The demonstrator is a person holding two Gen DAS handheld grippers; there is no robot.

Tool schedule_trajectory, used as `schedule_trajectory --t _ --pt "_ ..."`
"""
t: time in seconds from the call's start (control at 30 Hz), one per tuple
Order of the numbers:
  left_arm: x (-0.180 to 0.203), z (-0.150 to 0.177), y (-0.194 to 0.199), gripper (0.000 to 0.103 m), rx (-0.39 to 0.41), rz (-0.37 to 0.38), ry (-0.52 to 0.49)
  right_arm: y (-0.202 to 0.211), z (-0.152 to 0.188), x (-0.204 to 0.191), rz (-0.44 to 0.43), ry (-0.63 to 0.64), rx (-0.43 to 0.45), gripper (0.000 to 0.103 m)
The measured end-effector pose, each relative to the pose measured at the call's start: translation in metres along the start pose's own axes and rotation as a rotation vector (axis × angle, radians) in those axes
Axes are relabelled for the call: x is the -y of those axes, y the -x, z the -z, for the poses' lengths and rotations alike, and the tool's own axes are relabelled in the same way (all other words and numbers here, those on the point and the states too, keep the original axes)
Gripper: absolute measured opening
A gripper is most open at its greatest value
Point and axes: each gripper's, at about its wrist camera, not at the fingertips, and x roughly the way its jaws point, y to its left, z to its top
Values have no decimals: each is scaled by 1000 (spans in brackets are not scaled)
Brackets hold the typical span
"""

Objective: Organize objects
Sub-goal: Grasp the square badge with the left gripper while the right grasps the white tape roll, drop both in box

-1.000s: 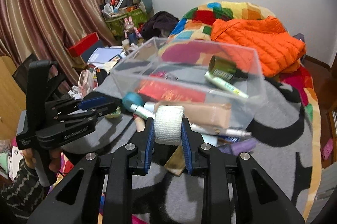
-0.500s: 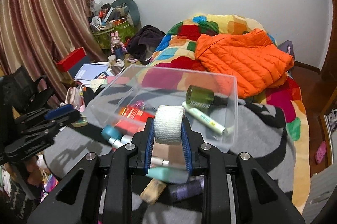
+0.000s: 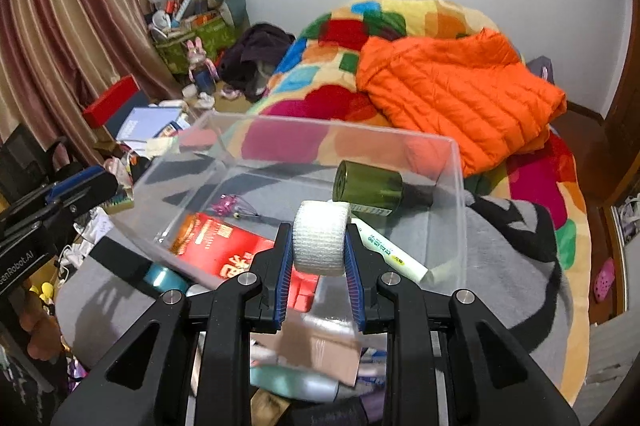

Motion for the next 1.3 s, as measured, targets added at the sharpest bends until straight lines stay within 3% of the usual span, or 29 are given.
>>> schedule_trajectory --t 0.23,0.43,0.63,0.73,0.8,1.07,1.3 --pt "4 -4 -34 33 -79 19 -3 -22 -2 6 5 -5 -64 22" --pt "8 -3 -41 33 -102 34 0 -26 1 5 10 -5 -98 23" --pt "11 -5 -29 34 -90 35 -20 -9 4 0 30 14 -54 47" --pt "12 -5 -19 47 -81 38 -30 1 5 -5 32 30 -28 49" --pt "12 -4 -11 63 -60 33 -33 10 5 -6 29 32 -11 52" --pt "7 14 12 67 -36 3 -41 48 28 2 45 -10 62 64" --pt "-5 43 8 68 -93 -15 -10 60 70 31 75 -133 42 66"
